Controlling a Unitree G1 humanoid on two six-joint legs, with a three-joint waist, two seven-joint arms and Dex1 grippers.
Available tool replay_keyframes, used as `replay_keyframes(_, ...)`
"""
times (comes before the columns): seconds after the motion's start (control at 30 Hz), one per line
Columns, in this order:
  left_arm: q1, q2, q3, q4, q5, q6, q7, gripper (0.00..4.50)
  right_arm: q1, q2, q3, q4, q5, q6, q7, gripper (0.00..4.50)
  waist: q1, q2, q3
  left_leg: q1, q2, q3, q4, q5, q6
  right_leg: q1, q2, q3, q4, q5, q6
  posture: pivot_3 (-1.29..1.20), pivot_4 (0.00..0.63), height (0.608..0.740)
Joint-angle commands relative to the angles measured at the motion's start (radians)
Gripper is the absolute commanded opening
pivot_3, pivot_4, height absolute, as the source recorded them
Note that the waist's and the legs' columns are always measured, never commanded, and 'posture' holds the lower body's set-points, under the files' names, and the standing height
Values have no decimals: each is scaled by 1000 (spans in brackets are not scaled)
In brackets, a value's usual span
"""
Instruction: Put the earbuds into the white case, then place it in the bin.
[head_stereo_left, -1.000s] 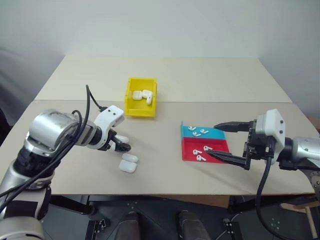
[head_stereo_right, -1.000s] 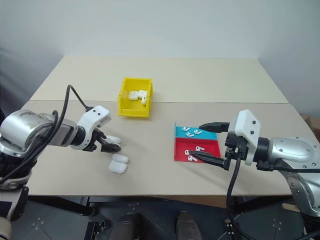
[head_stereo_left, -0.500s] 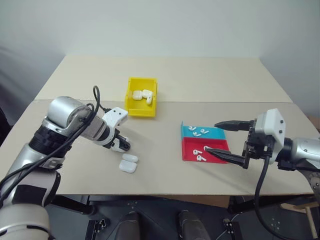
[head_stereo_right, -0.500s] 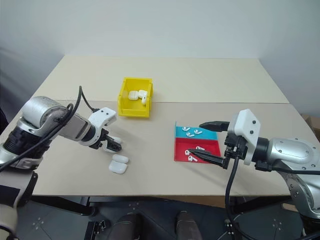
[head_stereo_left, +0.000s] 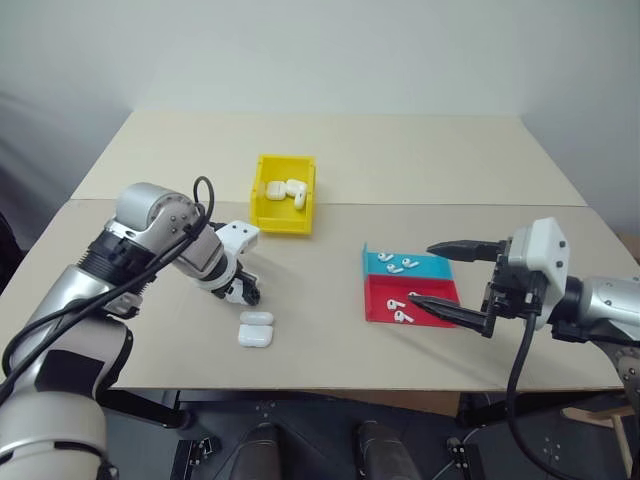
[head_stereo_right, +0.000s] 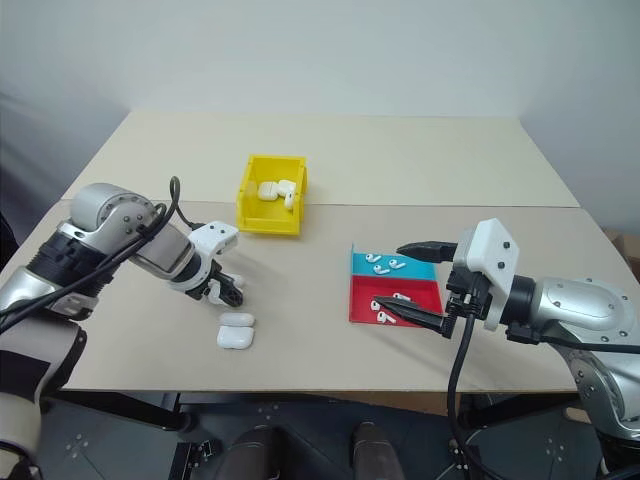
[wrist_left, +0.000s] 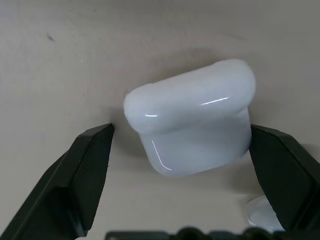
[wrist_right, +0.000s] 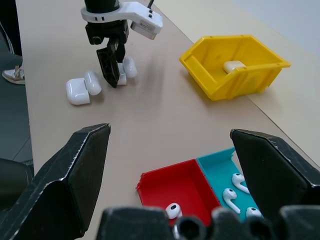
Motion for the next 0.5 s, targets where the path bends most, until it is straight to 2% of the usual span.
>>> replay_keyframes(0.03, -22, -5, -6, 23, -61, 3, 60, 4500, -3, 0, -28, -28, 15, -10, -4, 4470, 0, 0, 0, 0, 0, 0, 0, 0, 0, 0, 0, 0, 0, 0, 0, 0, 150, 740)
replay_keyframes(0.3, -56, 5, -28, 120, -237, 3, 198, 4500, -5, 9, -14, -25, 7, -18, -5, 4470, -1, 0, 0, 0, 0, 0, 0, 0, 0, 0, 0, 0, 0, 0, 0, 0, 150, 740)
replay_keyframes(0.5, -39, 36, -36, 100, -361, 3, 301, 4500, -1, 13, -13, -23, 7, -24, 0, 4470, -2, 0, 0, 0, 0, 0, 0, 0, 0, 0, 0, 0, 0, 0, 0, 0, 150, 740)
